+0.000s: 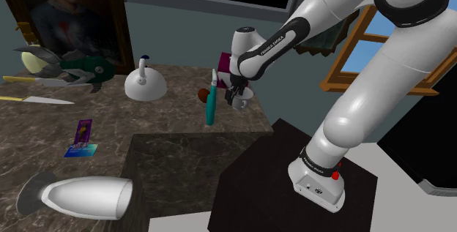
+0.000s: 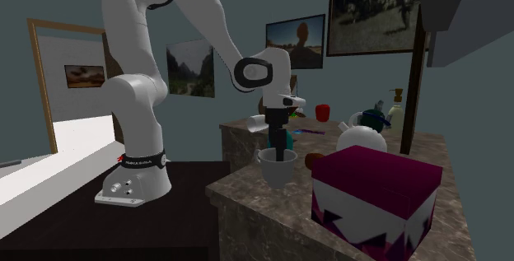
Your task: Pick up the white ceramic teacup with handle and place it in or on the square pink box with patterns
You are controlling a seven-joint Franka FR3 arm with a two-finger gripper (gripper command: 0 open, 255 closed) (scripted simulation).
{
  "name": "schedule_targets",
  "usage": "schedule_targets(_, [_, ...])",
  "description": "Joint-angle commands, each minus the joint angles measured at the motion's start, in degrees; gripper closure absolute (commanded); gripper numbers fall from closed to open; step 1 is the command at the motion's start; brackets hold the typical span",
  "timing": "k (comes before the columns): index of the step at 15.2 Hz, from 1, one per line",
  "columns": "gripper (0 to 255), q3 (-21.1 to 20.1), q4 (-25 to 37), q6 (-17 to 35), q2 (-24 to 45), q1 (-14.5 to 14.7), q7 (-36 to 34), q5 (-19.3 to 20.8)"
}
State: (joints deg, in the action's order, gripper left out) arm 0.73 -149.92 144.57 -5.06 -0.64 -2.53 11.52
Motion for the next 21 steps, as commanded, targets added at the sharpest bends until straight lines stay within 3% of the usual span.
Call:
schedule_targets(1, [0,0.0,0.0,0.02,0.02,0.0,-0.01,0.0])
schedule_targets(2, [0,0.0,0.0,0.01,0.01,0.0,-0.01,0.0])
schedule_targets(3, [255,0.0,0.0,0.01,0.01,0.0,-0.01,0.0])
schedule_targets(12, [255,-0.01,0.0,0.02,0.02,0.0,-0.01,0.0])
schedule_targets(21, [255,-0.03,1.9,-7.99,-6.17,0.45,1.78,-1.71])
